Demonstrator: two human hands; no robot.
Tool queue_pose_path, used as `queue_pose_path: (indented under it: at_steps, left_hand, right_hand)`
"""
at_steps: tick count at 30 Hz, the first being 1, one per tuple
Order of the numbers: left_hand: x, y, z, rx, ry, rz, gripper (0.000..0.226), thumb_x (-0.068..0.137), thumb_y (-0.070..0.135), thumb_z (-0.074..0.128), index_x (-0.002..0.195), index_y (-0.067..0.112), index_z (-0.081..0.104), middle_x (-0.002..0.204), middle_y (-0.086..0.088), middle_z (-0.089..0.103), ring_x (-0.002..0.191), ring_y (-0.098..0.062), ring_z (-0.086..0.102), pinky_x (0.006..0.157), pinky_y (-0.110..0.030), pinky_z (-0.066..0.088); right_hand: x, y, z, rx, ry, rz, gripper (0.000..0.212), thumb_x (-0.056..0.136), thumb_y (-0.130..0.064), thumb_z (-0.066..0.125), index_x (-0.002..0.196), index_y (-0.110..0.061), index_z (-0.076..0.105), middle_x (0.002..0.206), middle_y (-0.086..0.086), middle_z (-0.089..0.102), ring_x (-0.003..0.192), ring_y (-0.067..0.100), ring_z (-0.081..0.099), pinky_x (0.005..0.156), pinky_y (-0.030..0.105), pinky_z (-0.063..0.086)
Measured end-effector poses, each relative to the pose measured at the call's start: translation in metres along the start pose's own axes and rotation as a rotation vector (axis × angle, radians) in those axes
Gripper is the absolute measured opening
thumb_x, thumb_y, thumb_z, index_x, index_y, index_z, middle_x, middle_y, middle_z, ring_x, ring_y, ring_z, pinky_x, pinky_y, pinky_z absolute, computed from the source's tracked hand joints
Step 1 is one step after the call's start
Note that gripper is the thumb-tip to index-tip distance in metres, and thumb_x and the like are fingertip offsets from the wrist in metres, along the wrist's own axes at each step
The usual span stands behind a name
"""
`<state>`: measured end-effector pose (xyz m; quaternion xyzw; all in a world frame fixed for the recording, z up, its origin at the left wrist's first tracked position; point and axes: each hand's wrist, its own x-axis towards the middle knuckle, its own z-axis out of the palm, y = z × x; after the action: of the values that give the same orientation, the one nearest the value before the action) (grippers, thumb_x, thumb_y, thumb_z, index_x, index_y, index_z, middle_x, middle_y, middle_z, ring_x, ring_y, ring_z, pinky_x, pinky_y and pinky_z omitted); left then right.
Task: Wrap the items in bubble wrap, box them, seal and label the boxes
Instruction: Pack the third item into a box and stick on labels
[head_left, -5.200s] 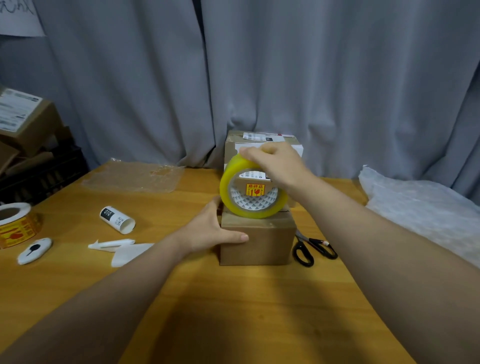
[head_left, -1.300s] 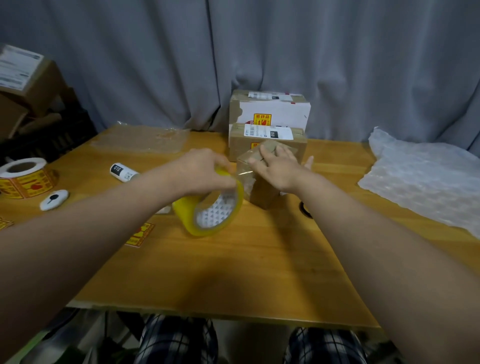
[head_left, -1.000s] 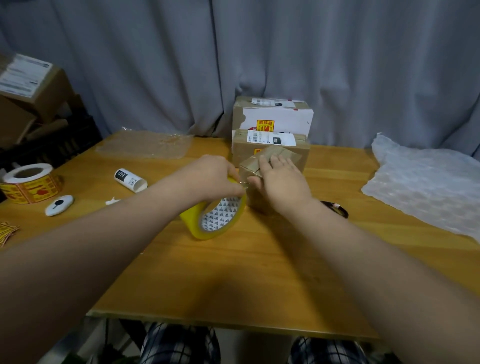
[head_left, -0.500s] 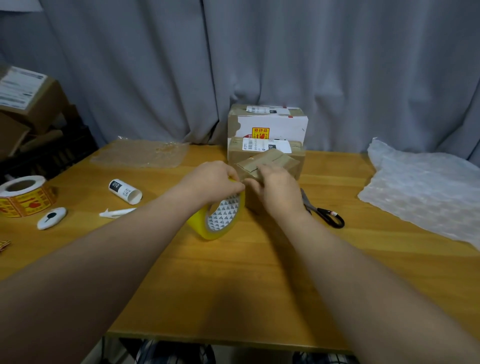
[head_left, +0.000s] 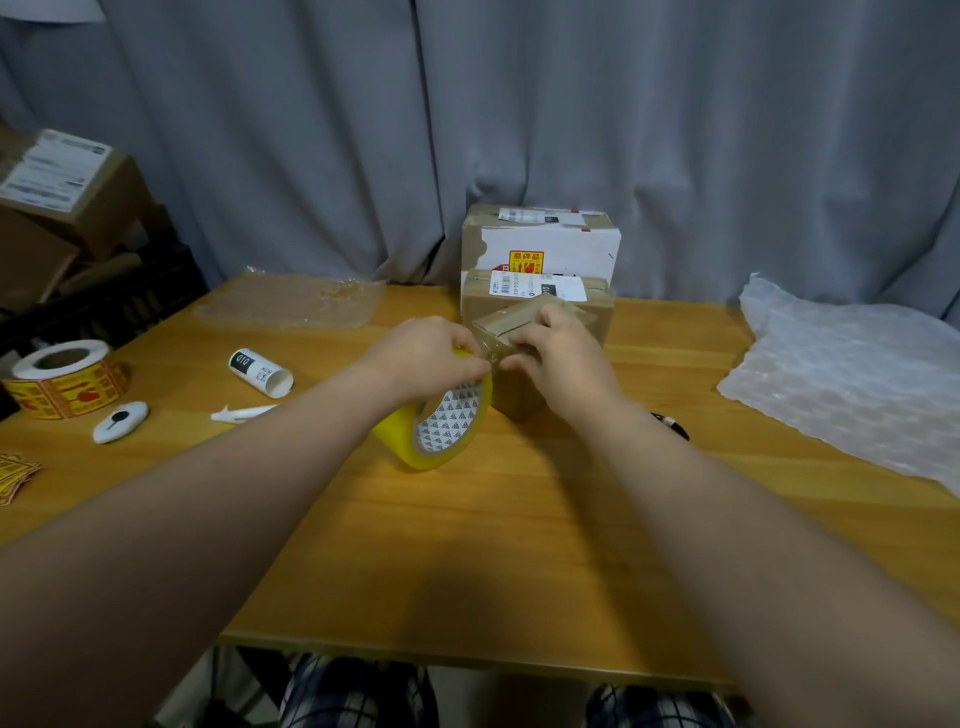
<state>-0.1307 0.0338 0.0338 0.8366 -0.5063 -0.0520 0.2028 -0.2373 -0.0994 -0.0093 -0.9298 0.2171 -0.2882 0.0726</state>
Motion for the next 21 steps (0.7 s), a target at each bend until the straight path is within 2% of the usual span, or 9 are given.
queue_pose_path:
  at_steps: [3,5,7,8,10,12,14,16,21]
  left_hand:
    - [0.001,0.0,0.0,-0.024,-0.002,-0.012,0.029,0.086,0.042,0.06,0.109,0.025,0.066,0.091,0.006,0.055,0.083,-0.013,0.052,0.068,-0.027,0.044]
    - [0.002,0.001,0.0,-0.033,-0.008,-0.009,0.027,0.087,0.041,0.06,0.107,0.025,0.066,0.083,0.009,0.054,0.074,-0.009,0.051,0.06,-0.025,0.041]
    - [0.002,0.002,0.0,-0.023,-0.015,-0.015,0.026,0.087,0.041,0.06,0.106,0.025,0.066,0.086,0.007,0.056,0.076,-0.012,0.052,0.062,-0.026,0.042]
    - [0.003,0.002,0.0,-0.015,-0.018,-0.02,0.026,0.087,0.041,0.06,0.106,0.025,0.065,0.09,0.004,0.056,0.081,-0.014,0.052,0.066,-0.027,0.044]
    - [0.004,0.002,0.001,-0.022,-0.03,-0.026,0.027,0.087,0.042,0.06,0.105,0.023,0.066,0.096,0.002,0.058,0.088,-0.016,0.053,0.072,-0.028,0.045]
    - [0.006,0.001,0.0,-0.058,-0.049,-0.023,0.032,0.088,0.046,0.058,0.105,0.021,0.067,0.099,0.001,0.061,0.091,-0.016,0.054,0.073,-0.028,0.044]
    - [0.007,0.002,-0.003,-0.091,-0.075,-0.027,0.039,0.088,0.05,0.054,0.106,0.019,0.067,0.101,0.002,0.06,0.094,-0.016,0.054,0.076,-0.027,0.04]
    - [0.007,0.0,-0.006,-0.118,-0.107,-0.027,0.04,0.087,0.051,0.056,0.106,0.018,0.068,0.101,0.003,0.06,0.096,-0.015,0.055,0.078,-0.027,0.039]
    - [0.004,-0.002,-0.004,-0.104,-0.089,-0.006,0.027,0.086,0.04,0.063,0.104,0.02,0.066,0.099,0.002,0.06,0.095,-0.016,0.054,0.074,-0.027,0.04]
  right_hand:
    - [-0.009,0.002,-0.003,0.155,0.077,0.017,0.021,0.083,-0.027,0.072,0.085,-0.012,0.057,0.091,-0.003,0.049,0.085,0.013,0.047,0.075,0.029,0.044]
    - [-0.019,0.01,-0.008,0.273,0.131,0.088,0.019,0.087,-0.029,0.067,0.089,-0.015,0.055,0.094,-0.006,0.052,0.086,0.011,0.05,0.072,0.022,0.043]
    - [-0.031,0.029,-0.012,0.141,0.168,0.22,0.013,0.092,-0.023,0.058,0.101,-0.014,0.057,0.105,-0.003,0.052,0.097,0.017,0.052,0.077,0.025,0.042]
    - [-0.037,0.042,-0.014,-0.017,0.11,0.318,0.015,0.093,-0.019,0.054,0.106,-0.012,0.057,0.111,0.002,0.052,0.103,0.023,0.051,0.083,0.031,0.043]
    - [-0.044,0.06,-0.018,-0.299,-0.187,0.561,0.023,0.093,-0.018,0.051,0.114,-0.01,0.054,0.12,0.011,0.049,0.113,0.03,0.046,0.088,0.036,0.042]
    - [-0.047,0.066,-0.022,-0.35,-0.425,0.731,0.028,0.092,-0.019,0.055,0.117,-0.011,0.049,0.118,0.013,0.05,0.112,0.03,0.049,0.082,0.036,0.043]
    - [-0.045,0.067,-0.027,-0.302,-0.522,0.76,0.022,0.09,-0.017,0.058,0.107,-0.012,0.047,0.101,0.009,0.053,0.1,0.028,0.054,0.074,0.035,0.043]
    - [-0.042,0.068,-0.033,-0.245,-0.536,0.742,0.014,0.087,-0.014,0.059,0.098,-0.012,0.05,0.093,0.006,0.053,0.093,0.027,0.057,0.071,0.034,0.045]
    - [-0.046,0.062,-0.045,0.179,-0.347,0.856,0.032,0.091,-0.003,0.052,0.12,-0.015,0.054,0.089,0.013,0.062,0.077,0.028,0.065,0.077,0.039,0.056]
